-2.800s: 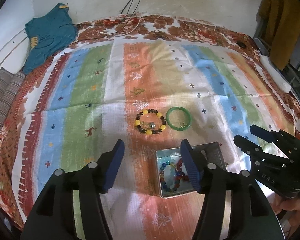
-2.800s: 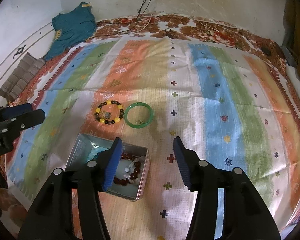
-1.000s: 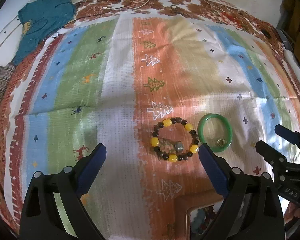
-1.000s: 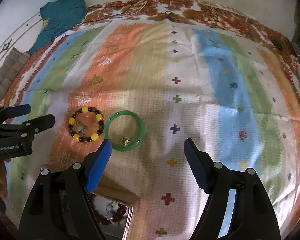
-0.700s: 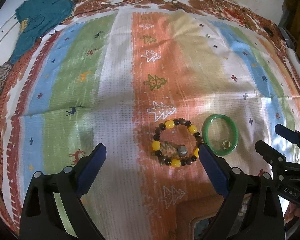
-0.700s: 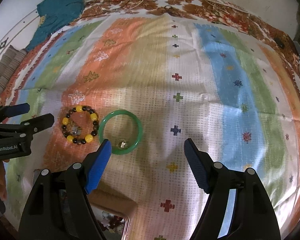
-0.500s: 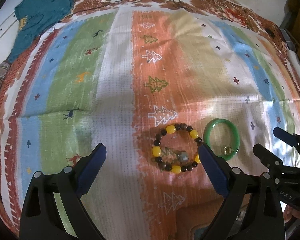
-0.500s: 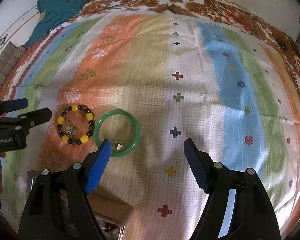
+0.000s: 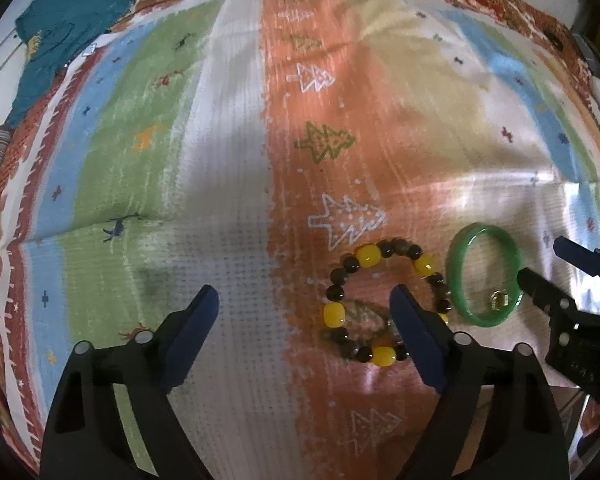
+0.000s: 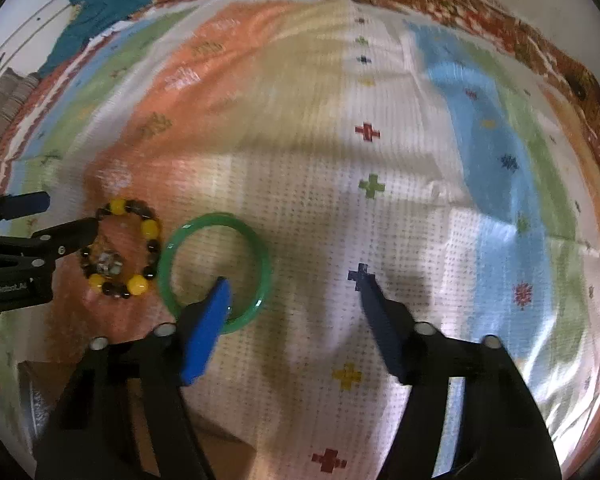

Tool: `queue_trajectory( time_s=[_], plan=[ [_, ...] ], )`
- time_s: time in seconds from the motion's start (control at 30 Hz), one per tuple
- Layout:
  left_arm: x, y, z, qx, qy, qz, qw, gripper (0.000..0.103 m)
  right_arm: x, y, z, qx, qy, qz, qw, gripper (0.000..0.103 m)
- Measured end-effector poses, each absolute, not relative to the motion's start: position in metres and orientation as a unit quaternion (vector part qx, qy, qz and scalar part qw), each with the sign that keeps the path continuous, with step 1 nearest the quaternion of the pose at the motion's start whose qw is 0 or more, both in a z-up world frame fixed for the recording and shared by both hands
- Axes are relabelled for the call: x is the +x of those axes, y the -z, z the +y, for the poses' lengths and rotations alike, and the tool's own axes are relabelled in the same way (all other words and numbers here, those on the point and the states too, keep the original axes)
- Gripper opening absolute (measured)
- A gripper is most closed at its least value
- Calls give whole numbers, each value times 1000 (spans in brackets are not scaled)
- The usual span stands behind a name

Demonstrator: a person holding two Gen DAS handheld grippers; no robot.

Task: Organize jewelry
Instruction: 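Close the right tool on the green bangle while the left tool closes on the yellow bead bracelet, then lift both held bracelets and carry them toward the silver tin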

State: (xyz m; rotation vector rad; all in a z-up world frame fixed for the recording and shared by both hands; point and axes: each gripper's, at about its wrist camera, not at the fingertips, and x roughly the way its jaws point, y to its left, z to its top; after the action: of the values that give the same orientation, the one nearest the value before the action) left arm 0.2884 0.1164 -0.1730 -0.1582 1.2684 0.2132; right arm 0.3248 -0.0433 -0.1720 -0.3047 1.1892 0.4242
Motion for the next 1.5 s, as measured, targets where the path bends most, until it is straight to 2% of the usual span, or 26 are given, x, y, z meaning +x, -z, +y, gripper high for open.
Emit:
queue_trajectory(
  time_s=[0.17, 0.27, 0.3, 0.37, 0.43, 0.5, 0.57, 0.77, 1.5],
  plan=[
    [289, 184, 119, -68, -97, 600, 791, 71, 329, 180, -39, -147, -199, 555, 794, 60],
    [290, 185, 118, -58, -99, 599, 793, 68, 329, 181, -35, -158, -198, 549, 797, 47],
    [289, 186, 117, -48, -103, 598, 793, 60, 329, 181, -35, -160, -200, 548, 796, 39],
    [288, 187, 114, -34, -102, 598, 794, 53, 329, 182, -36, -161, -205, 549, 794, 29],
    [288, 187, 113, -32, -101, 599, 794, 44, 329, 182, -37, -162, -205, 550, 793, 11],
    [289, 186, 112, -29, -102, 601, 792, 24, 329, 183, -37, -163, -205, 549, 793, 8],
    [289, 186, 110, -22, -105, 603, 790, 11, 328, 182, -38, -162, -206, 548, 795, 8],
    [289, 181, 110, -22, -103, 601, 792, 11, 327, 176, -40, -156, -201, 540, 802, 8],
    [272, 113, 112, -48, -90, 545, 832, 11, 308, 130, -45, -136, -212, 507, 824, 8]
  ],
)
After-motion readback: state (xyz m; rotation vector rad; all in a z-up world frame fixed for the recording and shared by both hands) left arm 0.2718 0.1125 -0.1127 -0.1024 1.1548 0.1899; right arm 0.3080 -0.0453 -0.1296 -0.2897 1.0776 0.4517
